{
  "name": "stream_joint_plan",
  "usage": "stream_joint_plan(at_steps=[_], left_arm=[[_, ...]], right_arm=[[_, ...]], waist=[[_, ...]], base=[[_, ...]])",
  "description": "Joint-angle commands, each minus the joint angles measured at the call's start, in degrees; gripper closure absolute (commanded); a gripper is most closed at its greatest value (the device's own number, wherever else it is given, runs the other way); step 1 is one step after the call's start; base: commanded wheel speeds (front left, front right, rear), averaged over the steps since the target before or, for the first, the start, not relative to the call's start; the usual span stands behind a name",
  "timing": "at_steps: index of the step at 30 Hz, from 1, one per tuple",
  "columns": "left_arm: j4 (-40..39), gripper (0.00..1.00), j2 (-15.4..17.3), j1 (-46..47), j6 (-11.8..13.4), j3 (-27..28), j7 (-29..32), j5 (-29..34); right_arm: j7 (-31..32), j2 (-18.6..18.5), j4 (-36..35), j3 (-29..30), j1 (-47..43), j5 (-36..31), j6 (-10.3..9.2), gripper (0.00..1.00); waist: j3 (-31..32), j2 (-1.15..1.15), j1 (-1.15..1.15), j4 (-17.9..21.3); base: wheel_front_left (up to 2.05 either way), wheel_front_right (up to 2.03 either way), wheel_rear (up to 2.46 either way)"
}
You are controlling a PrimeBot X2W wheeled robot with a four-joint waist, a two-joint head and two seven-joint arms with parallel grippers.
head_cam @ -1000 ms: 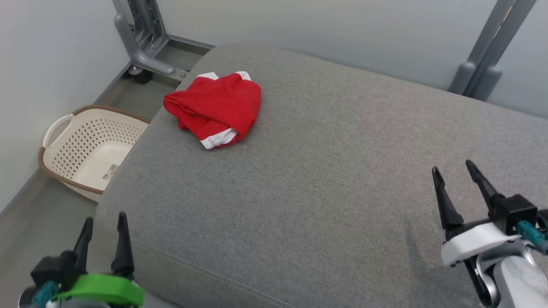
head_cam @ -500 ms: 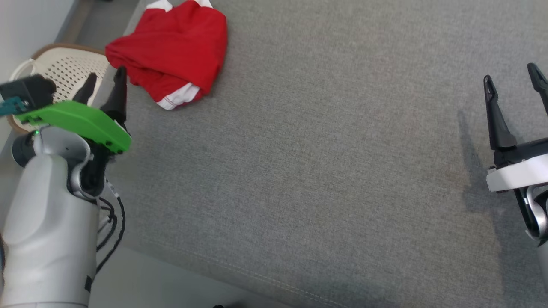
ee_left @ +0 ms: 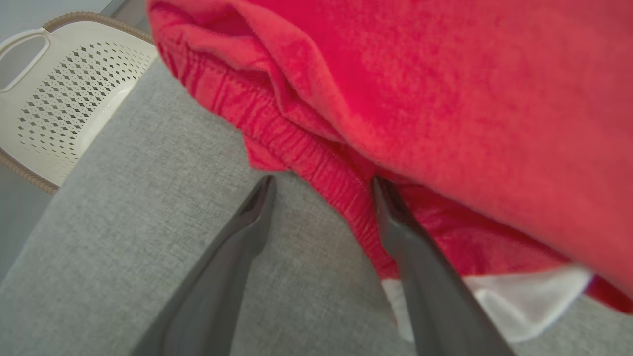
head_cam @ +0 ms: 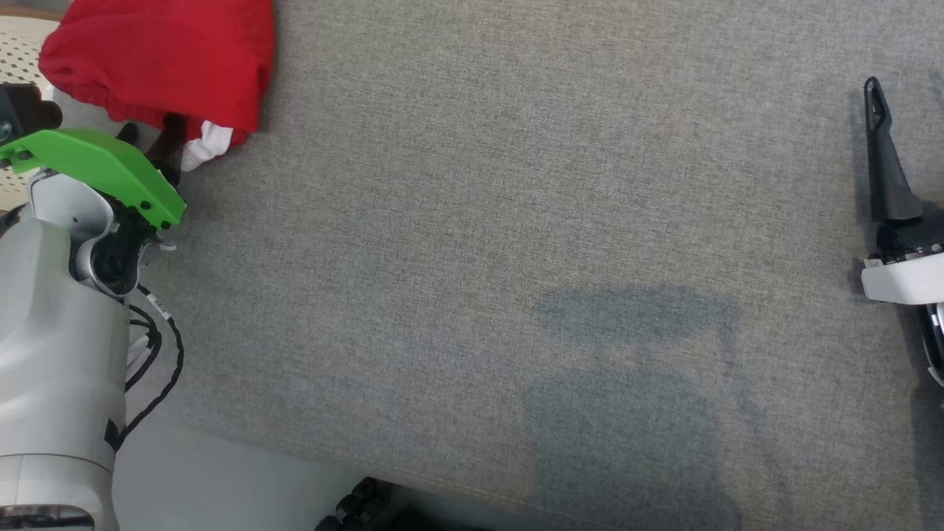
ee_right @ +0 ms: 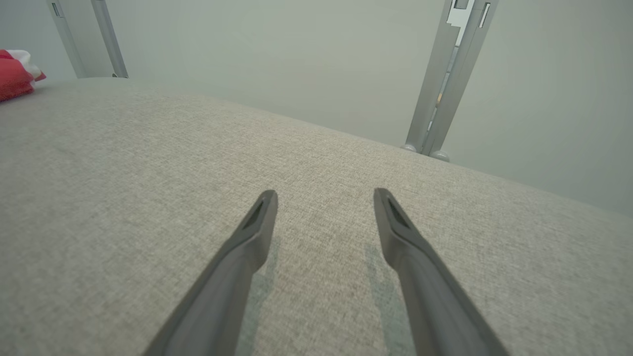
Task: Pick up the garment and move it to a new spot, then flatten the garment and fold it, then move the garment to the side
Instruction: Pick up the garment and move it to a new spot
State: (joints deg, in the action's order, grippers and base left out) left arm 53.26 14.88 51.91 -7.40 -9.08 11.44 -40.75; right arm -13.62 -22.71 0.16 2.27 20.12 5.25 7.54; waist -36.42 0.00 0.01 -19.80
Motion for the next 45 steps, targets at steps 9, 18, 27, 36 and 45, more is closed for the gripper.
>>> stream_joint_plan(at_steps=[9, 18, 27, 36, 45], left_arm=[[2.4, 1.0, -0.3, -2.5, -0.1, -5.5, 1.6, -4.2], [-11.1, 1.0, 4.9, -4.0, -0.1, -11.6, 1.4, -9.5], [-31.8, 1.0, 6.9, -9.6, -0.1, -17.9, 6.1, -14.3], [-52.6, 1.0, 3.5, -14.9, 4.0, -24.2, 12.3, -14.6], [-51.7, 1.0, -4.0, -15.2, 7.9, -32.8, 15.7, -11.4]], right_arm=[[0.1, 1.6, 3.0, 0.2, -2.2, 0.0, -0.09, 0.0], [-1.4, 5.1, 6.8, -0.5, -2.4, 0.7, -0.07, 0.0], [-1.6, 10.7, 7.9, -0.5, -3.9, 1.5, -0.08, 0.0], [-1.6, 15.2, 7.3, 0.6, -6.2, 1.8, -0.08, 0.0], [-1.6, 17.9, 6.5, 1.8, -8.1, 2.1, -0.08, 0.0]], waist=[[2.8, 0.0, -0.01, 1.1], [9.7, 0.0, -0.01, 2.6], [16.0, 0.0, -0.01, 8.2], [19.4, 0.0, -0.01, 19.0], [18.9, 0.0, -0.01, 30.8]], base=[[0.0, 0.0, 0.0], [0.0, 0.0, 0.0], [0.0, 0.0, 0.0], [0.0, 0.0, 0.0], [0.0, 0.0, 0.0]])
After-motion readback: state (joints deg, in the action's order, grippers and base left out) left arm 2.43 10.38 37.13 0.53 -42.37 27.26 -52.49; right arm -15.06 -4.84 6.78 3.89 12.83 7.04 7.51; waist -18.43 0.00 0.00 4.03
